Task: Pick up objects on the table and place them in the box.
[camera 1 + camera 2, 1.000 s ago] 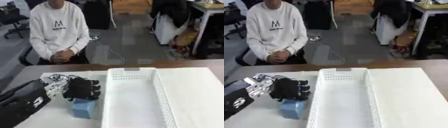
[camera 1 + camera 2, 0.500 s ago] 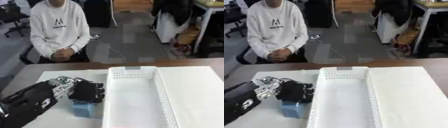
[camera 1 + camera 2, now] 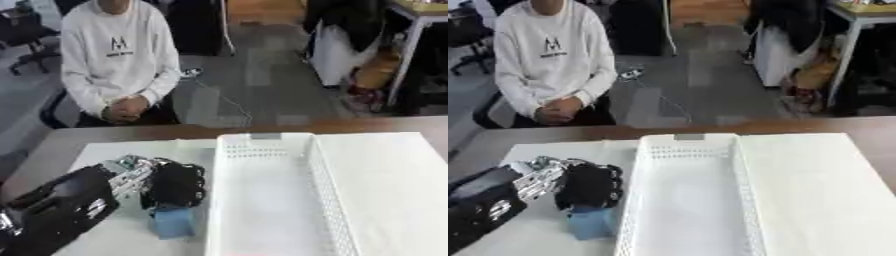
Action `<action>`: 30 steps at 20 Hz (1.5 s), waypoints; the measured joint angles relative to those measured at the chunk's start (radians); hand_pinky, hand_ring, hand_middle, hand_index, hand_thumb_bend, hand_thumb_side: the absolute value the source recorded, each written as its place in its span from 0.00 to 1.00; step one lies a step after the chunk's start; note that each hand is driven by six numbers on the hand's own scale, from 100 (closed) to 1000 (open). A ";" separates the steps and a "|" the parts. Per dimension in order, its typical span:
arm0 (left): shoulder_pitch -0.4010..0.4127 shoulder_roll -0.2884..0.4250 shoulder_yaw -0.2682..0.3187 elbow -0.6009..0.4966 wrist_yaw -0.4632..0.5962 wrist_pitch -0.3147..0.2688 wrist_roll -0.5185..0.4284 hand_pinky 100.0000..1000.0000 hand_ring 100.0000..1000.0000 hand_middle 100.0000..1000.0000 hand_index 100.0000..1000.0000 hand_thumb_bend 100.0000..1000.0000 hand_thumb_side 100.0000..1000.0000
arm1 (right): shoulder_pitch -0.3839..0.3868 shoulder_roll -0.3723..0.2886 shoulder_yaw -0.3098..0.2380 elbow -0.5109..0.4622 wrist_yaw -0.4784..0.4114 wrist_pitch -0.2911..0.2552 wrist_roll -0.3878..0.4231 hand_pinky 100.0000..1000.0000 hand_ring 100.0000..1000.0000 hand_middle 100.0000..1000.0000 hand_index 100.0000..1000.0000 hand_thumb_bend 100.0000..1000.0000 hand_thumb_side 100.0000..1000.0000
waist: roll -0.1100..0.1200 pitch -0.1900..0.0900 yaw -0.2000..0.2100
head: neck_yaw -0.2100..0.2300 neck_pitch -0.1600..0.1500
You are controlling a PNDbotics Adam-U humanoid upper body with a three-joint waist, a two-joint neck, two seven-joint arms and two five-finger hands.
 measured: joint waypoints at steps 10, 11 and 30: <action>-0.019 0.062 0.043 -0.084 0.069 0.000 0.000 0.00 0.00 0.01 0.35 0.51 0.58 | 0.009 0.000 -0.009 0.000 0.000 0.000 0.000 0.00 0.24 0.29 0.45 0.00 0.31 | 0.000 -0.005 0.008 | 0.000 0.000; -0.029 0.066 0.052 -0.083 0.051 0.000 0.000 0.00 0.00 0.01 0.36 0.50 0.57 | 0.009 0.000 -0.012 0.000 -0.001 0.000 0.000 0.00 0.24 0.29 0.45 0.00 0.31 | 0.000 -0.007 0.010 | 0.001 0.000; -0.187 -0.054 0.019 -0.143 0.020 0.000 0.000 0.00 0.00 0.06 0.39 0.53 0.57 | 0.006 -0.023 -0.030 0.000 -0.057 0.000 0.000 0.00 0.24 0.30 0.45 0.00 0.31 | 0.005 -0.020 -0.011 | 0.003 -0.018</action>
